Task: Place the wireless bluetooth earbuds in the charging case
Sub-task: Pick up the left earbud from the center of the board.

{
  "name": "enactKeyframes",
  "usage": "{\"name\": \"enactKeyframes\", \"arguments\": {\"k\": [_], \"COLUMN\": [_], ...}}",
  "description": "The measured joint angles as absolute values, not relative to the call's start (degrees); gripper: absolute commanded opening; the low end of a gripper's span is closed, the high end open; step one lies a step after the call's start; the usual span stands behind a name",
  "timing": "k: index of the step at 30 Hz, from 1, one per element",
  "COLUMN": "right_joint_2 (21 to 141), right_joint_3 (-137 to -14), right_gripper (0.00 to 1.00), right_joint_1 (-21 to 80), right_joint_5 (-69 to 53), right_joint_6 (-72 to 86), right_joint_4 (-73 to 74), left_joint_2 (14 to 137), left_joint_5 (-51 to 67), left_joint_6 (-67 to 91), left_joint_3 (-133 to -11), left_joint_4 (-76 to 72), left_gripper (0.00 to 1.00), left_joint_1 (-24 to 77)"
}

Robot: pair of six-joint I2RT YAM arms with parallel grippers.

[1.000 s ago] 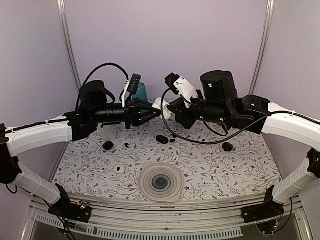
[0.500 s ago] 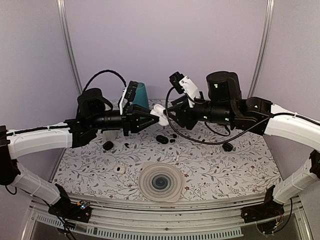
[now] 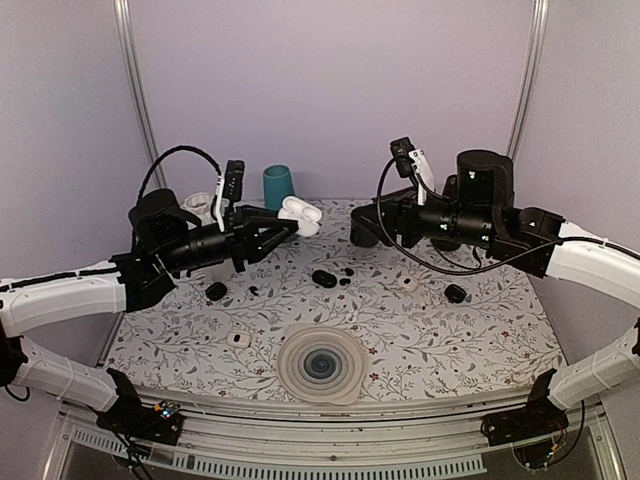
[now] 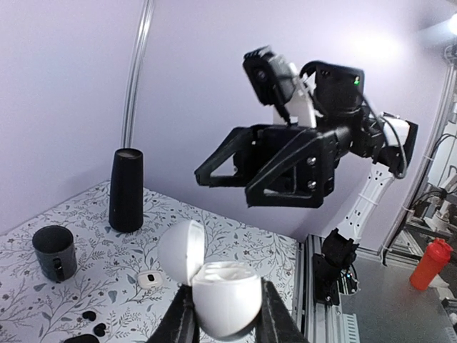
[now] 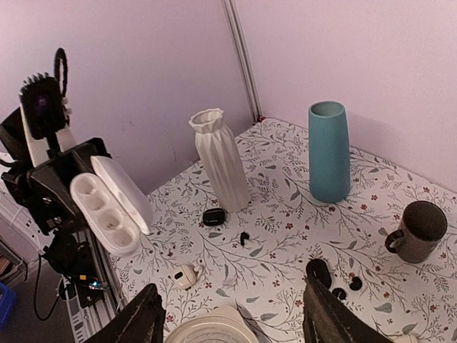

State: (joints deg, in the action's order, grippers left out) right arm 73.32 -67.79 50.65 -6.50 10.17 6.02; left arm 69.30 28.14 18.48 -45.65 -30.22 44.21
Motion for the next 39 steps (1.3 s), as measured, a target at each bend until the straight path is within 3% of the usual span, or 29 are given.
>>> {"name": "enactKeyframes", "arguments": {"k": [8, 14, 22, 39], "right_joint_2": [73.84, 78.91, 88.09, 103.9], "right_joint_3": [-59.46, -58.72, -56.88, -59.75], "right_gripper": [0.71, 0.53, 0.4, 0.3], "right_joint_1": [48.03, 47.94, 47.94, 48.38], "right_joint_5": [-0.93, -0.1, -5.17, -11.7], "right_joint_6": [18.37, 21.96, 23.68, 23.86], "right_joint_4": [6.24, 7.42, 8.34, 6.81], "left_joint_2": [66.24, 66.11, 65.04, 64.31], "left_joint_5": [26.94, 26.92, 26.92, 26.96], "left_joint_6": [18.06, 18.81, 19.31, 19.99], "left_joint_3": [-43.09, -41.36, -41.25, -41.25], "left_joint_4": [-33.21, -35.16, -35.94, -35.79], "left_gripper": [0.0, 0.0, 0.0, 0.0], "left_joint_1": [43.38, 42.81, 42.06, 41.54]}}
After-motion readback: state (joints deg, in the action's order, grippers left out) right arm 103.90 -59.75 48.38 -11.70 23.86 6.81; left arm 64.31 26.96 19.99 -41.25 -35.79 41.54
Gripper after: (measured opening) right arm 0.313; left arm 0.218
